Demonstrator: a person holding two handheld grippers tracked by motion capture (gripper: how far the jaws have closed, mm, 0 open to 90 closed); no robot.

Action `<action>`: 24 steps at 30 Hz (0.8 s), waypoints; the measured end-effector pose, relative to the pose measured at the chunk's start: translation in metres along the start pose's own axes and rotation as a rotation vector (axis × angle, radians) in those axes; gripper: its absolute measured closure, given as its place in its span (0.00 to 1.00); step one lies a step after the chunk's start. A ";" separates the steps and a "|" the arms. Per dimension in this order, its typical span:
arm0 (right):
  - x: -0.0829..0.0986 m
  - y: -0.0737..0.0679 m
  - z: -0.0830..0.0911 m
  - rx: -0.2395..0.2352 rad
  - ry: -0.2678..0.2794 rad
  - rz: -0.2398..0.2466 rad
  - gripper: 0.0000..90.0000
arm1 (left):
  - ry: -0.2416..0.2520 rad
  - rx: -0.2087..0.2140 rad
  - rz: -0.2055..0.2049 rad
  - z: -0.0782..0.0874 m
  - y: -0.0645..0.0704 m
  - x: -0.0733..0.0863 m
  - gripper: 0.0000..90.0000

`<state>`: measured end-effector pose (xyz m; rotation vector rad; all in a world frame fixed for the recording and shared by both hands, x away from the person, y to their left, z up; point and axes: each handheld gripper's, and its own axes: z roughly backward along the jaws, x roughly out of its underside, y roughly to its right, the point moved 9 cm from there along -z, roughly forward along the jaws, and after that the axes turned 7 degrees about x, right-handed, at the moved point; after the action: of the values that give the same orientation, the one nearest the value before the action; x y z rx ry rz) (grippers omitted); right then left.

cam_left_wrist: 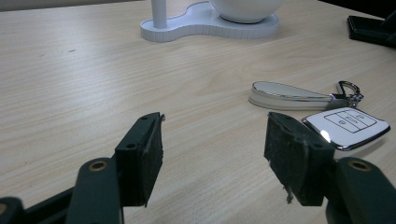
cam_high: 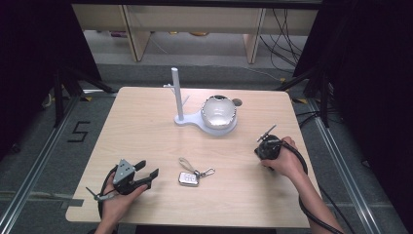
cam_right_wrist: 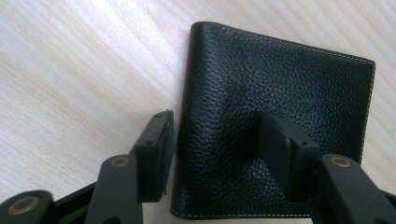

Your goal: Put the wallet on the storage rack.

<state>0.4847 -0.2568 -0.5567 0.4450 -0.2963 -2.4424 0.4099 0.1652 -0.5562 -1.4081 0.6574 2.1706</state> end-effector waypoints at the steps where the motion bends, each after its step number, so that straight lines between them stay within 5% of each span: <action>1: 0.000 -0.002 -0.001 0.009 -0.017 0.000 0.52 | 0.000 0.000 0.001 0.000 0.000 0.000 0.41; 4: -0.002 -0.002 -0.003 0.049 -0.054 0.054 0.53 | 0.004 0.005 0.003 -0.001 0.000 0.000 0.41; 12: -0.005 -0.003 -0.004 0.070 -0.115 0.051 0.59 | 0.003 0.009 0.006 -0.001 0.000 0.000 0.41; 16: -0.007 -0.005 -0.005 0.112 -0.151 0.092 0.66 | 0.004 0.009 0.007 -0.001 0.000 0.000 0.41; 20: -0.011 -0.011 -0.004 0.226 -0.212 0.156 0.75 | 0.004 0.008 0.008 0.000 0.000 0.000 0.41; 22: -0.010 -0.012 -0.004 0.219 -0.206 0.147 0.78 | 0.005 0.009 0.008 0.001 0.000 0.000 0.41; 24: -0.009 -0.012 -0.002 0.181 -0.190 0.085 0.83 | 0.004 0.009 0.007 0.001 0.000 0.000 0.41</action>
<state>0.4854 -0.2417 -0.5602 0.2702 -0.6086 -2.3870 0.4094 0.1653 -0.5560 -1.4079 0.6744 2.1682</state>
